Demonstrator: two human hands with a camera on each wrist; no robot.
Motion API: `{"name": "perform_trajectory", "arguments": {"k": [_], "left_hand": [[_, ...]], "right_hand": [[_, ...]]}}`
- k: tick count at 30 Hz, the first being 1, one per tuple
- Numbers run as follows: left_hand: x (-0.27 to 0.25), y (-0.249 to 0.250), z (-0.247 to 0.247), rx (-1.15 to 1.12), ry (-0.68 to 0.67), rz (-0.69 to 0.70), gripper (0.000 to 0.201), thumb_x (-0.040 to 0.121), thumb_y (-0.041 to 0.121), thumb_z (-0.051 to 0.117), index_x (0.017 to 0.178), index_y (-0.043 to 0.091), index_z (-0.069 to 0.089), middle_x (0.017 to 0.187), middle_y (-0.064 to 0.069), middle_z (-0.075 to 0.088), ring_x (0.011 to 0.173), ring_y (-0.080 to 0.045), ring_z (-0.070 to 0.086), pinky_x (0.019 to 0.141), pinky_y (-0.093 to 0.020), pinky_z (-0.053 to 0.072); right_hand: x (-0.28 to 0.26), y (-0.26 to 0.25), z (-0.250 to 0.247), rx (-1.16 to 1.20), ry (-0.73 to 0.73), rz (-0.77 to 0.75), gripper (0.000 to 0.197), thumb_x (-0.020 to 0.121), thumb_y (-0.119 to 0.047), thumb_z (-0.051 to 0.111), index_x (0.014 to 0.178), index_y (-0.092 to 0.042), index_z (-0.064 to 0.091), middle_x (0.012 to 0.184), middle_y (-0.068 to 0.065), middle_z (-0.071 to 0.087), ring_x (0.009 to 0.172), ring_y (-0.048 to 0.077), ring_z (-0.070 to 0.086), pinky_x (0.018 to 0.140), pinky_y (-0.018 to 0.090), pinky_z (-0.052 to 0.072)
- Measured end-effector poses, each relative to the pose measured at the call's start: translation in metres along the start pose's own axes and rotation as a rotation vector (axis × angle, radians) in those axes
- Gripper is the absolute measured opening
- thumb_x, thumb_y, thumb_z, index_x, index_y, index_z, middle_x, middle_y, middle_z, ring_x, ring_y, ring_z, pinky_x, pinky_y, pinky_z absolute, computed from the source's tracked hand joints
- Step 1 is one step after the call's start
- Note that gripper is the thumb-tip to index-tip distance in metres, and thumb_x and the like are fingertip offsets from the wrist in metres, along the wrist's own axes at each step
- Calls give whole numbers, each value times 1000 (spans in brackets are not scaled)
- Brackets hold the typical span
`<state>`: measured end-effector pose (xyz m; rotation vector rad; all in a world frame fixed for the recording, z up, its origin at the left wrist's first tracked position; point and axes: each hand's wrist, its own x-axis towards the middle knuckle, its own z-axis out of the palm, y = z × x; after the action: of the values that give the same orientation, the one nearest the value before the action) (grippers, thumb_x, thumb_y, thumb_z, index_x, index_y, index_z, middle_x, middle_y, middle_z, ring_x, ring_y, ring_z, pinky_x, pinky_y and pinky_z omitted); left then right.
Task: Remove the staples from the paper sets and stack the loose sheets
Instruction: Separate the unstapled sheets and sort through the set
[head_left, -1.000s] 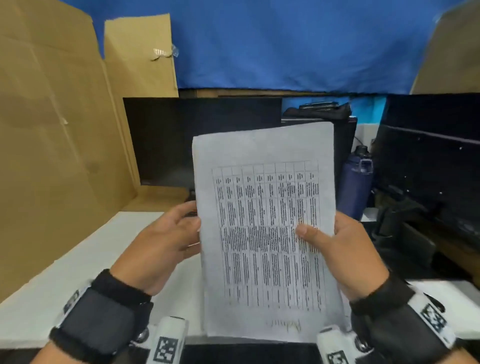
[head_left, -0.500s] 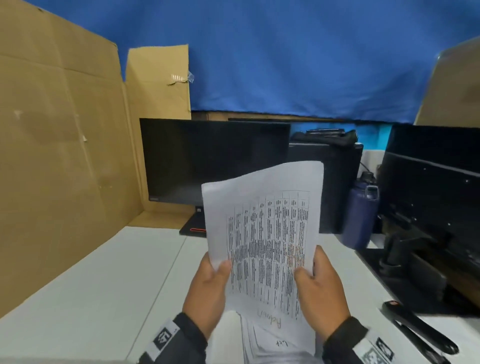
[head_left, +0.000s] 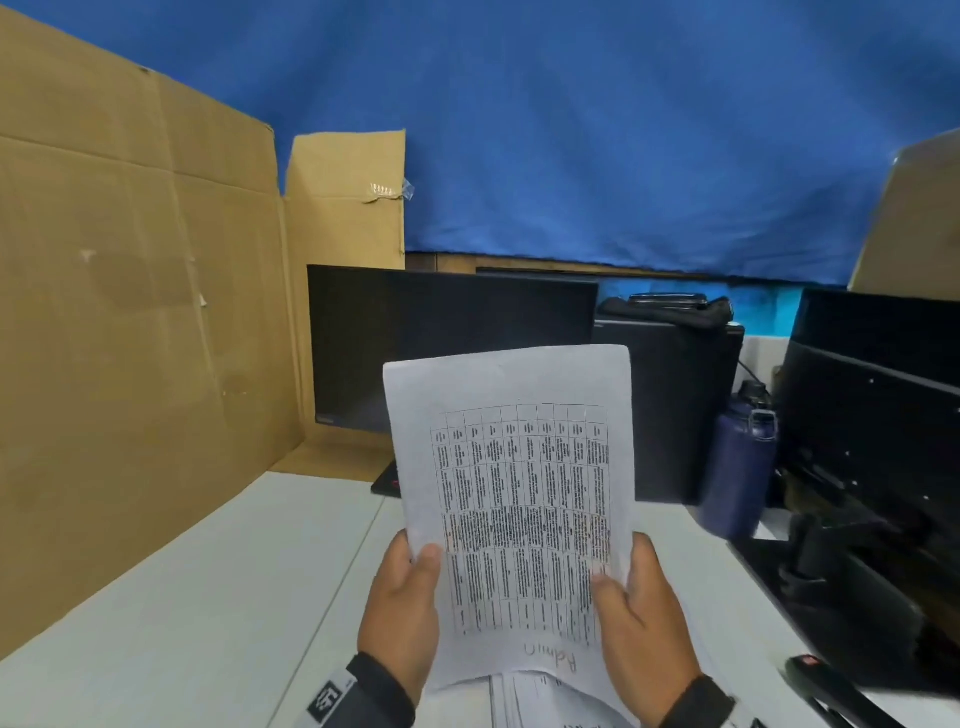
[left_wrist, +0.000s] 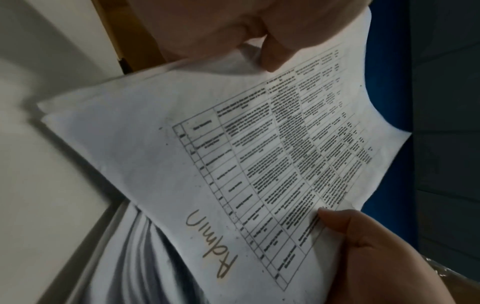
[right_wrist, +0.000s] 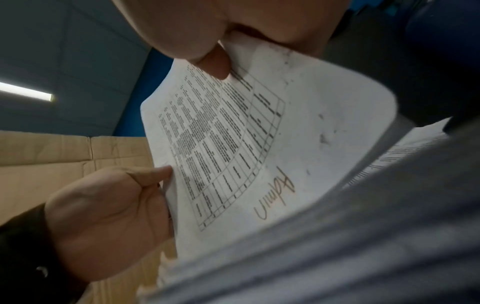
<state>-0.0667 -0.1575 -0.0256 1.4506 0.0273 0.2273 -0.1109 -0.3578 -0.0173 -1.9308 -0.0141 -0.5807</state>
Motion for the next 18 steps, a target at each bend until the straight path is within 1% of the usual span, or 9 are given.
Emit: {"name": "perform_trajectory", "arguments": {"k": [3, 5, 7, 8, 11, 14, 15, 16, 18], "left_hand": [[2, 1, 1, 13, -11, -1, 28, 107, 18, 47, 111, 32, 71, 104, 12, 80, 104, -18, 73, 95, -46, 56], [1, -2, 0, -40, -61, -96, 27, 107, 15, 49, 115, 27, 71, 105, 3, 81, 103, -25, 75, 95, -53, 57], [-2, -8, 0, -55, -107, -159, 26, 107, 15, 50, 117, 24, 72, 106, -2, 81, 104, -28, 75, 98, -56, 56], [-3, -12, 1, -33, -119, -163, 27, 107, 16, 50, 116, 26, 73, 107, -1, 81, 105, -27, 75, 99, -56, 56], [-3, -18, 2, 50, -103, -108, 28, 108, 20, 49, 113, 32, 73, 104, 6, 81, 105, -23, 74, 99, -53, 56], [1, -6, -2, 205, -76, 8, 27, 108, 24, 46, 111, 34, 71, 99, 10, 80, 100, -16, 73, 94, -46, 59], [4, 2, -4, 268, -69, 69, 26, 108, 24, 46, 109, 33, 69, 98, 10, 78, 99, -15, 73, 92, -42, 59], [7, 12, -8, 347, -63, 138, 24, 108, 24, 45, 107, 32, 68, 97, 9, 77, 97, -15, 72, 89, -40, 59], [18, 34, -16, 574, -37, 266, 22, 108, 23, 44, 97, 29, 61, 87, 6, 70, 86, -20, 68, 79, -40, 57]], "right_hand": [[2, 1, -1, 155, 52, 66, 29, 103, -7, 44, 111, -30, 59, 107, -25, 71, 99, -5, 65, 89, 27, 47], [1, 8, 3, 258, 72, 138, 30, 106, -13, 40, 123, -25, 61, 117, -16, 72, 114, 0, 63, 101, 30, 44], [0, 16, 6, 267, 100, 167, 34, 105, -27, 41, 135, -26, 57, 130, -15, 66, 127, 2, 55, 113, 33, 38], [0, 19, 7, 262, 102, 176, 33, 106, -27, 41, 134, -28, 57, 129, -17, 67, 126, 1, 56, 112, 32, 38], [0, 18, 4, 224, 112, 195, 29, 107, -15, 38, 114, -32, 61, 105, -20, 73, 102, -1, 65, 94, 30, 47], [7, 8, -1, 139, 117, 183, 31, 102, -5, 46, 116, -31, 54, 111, -11, 71, 100, 3, 65, 88, 26, 49], [11, 3, -6, 122, 137, 184, 38, 97, 0, 52, 122, -27, 49, 120, -2, 67, 104, 7, 63, 89, 25, 48], [15, -3, -10, 69, 170, 191, 53, 91, 3, 59, 132, -25, 41, 131, 5, 57, 112, 13, 58, 96, 28, 46], [18, -23, -20, -140, 228, 150, 91, 80, -3, 70, 153, -21, 18, 149, 10, 35, 136, 26, 37, 116, 41, 31]]}}
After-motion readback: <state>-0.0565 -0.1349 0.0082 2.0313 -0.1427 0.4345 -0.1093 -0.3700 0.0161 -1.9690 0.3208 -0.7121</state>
